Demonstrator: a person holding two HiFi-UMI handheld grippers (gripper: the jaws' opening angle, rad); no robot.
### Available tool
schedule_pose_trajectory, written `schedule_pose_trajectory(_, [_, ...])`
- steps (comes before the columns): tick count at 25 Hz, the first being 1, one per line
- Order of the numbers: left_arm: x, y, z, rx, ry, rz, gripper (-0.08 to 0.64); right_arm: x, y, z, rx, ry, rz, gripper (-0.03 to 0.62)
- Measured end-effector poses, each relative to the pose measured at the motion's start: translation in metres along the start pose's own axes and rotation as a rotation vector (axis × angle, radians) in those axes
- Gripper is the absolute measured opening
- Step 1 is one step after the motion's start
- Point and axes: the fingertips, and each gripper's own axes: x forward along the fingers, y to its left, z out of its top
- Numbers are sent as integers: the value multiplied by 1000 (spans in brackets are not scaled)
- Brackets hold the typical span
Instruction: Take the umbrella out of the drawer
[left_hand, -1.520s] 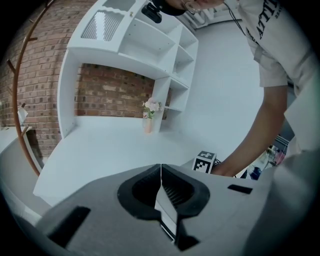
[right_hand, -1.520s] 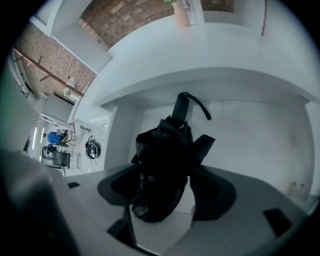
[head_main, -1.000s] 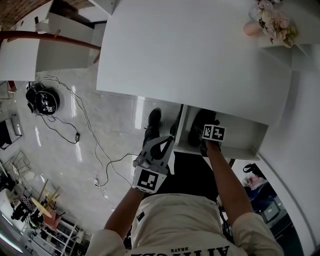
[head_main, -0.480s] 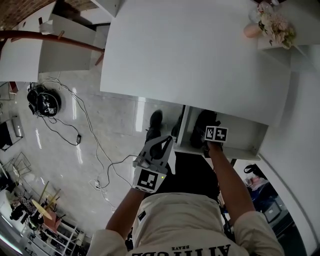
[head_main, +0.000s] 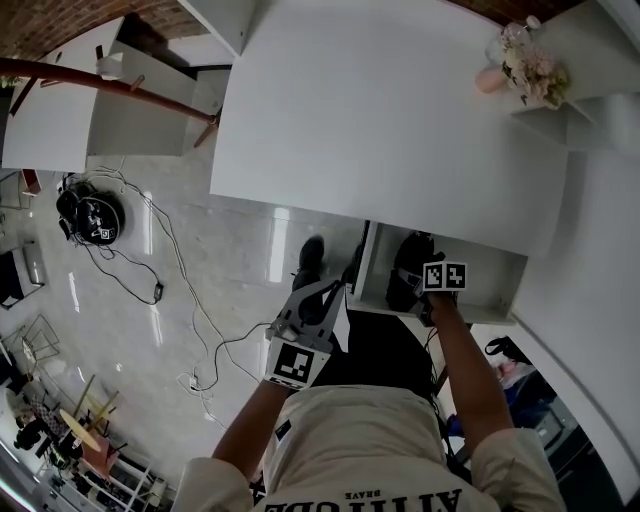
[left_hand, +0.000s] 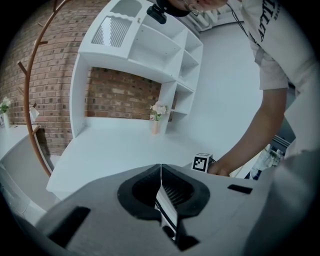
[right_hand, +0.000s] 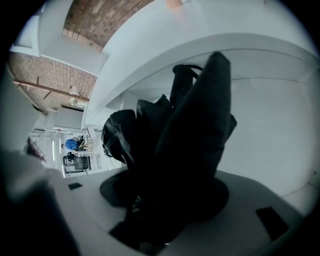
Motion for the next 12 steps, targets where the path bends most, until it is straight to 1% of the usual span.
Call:
schedule_pose_trajectory(4, [-6, 3, 8, -2, -10, 2, 25, -12, 4, -1, 34, 6, 25, 265])
schedule_pose_trajectory(12, [-22, 4, 22, 36, -38, -10, 25, -34, 19, -13, 81, 15, 78, 265])
